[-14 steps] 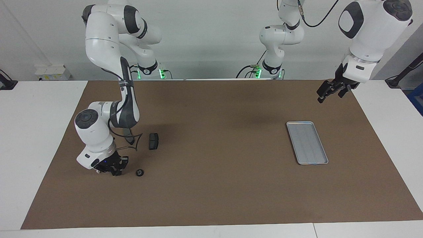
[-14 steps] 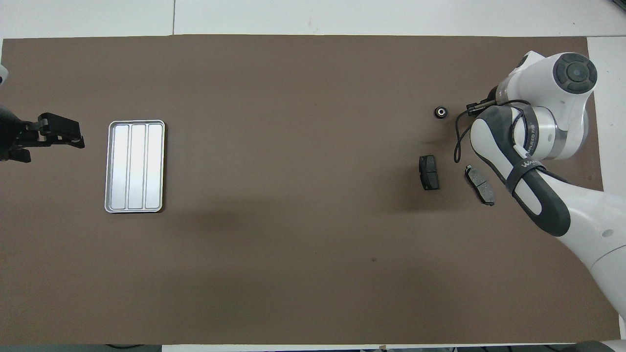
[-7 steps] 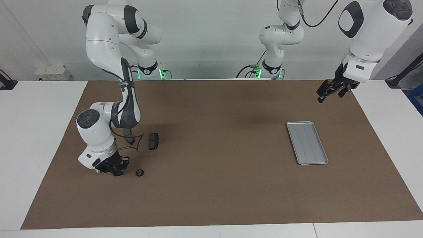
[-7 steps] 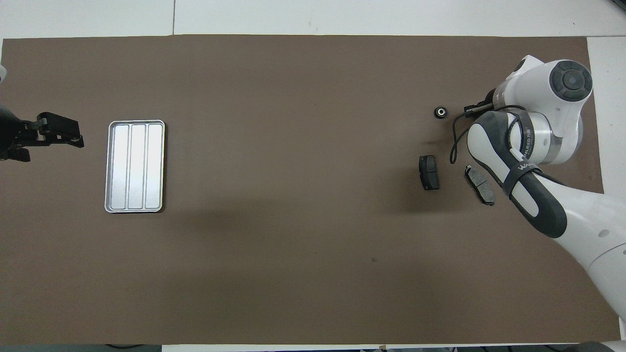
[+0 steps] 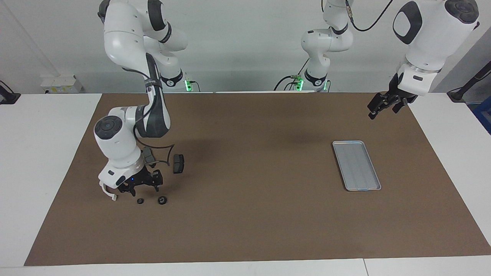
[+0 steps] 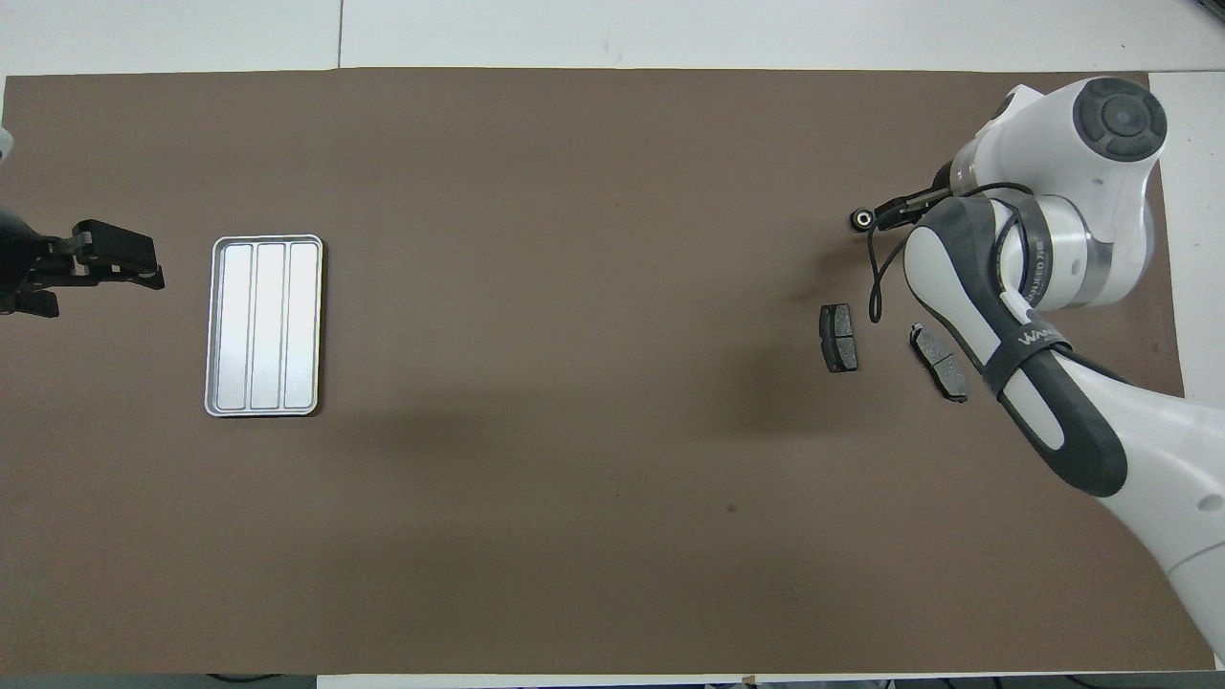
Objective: Place bearing gear from tray to pile
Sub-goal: 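Lower the gear beside the other gear and open the right gripper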
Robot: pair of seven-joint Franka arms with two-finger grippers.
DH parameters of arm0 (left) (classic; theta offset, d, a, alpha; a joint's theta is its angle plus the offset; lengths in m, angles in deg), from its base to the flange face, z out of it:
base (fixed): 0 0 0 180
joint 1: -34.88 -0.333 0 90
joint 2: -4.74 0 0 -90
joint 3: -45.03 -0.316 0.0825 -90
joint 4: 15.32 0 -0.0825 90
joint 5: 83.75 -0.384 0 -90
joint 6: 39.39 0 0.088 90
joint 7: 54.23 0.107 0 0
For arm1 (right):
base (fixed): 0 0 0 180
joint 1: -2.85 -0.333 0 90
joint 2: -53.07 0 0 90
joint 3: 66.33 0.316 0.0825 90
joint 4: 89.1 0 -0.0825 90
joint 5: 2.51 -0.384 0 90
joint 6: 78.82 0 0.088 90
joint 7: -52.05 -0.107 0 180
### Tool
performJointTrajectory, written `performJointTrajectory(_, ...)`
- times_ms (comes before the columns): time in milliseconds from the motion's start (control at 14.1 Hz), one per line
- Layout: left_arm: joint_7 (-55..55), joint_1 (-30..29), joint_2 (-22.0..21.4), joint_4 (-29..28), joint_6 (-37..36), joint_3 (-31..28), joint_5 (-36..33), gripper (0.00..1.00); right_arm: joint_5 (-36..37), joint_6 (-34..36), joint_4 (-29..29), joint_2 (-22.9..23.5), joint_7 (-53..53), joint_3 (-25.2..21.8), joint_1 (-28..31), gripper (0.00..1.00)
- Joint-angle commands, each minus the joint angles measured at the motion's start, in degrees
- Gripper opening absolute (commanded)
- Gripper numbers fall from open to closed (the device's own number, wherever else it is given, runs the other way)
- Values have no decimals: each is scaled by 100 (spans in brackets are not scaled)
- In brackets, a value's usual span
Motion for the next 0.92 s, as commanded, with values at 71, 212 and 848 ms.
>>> performJointTrajectory(71,23,9,-13,42,-120,-22,18,100,-74,1184,69,-931,-120,37,50,100)
performJointTrajectory(212,23,9,-13,42,-111,-22,18,100,-74,1747,60,-1406,-120,28,51,100)
performJointTrajectory(848,23,9,-13,42,-111,-22,18,100,-56,3199,60,-2735,-50,28,156,100)
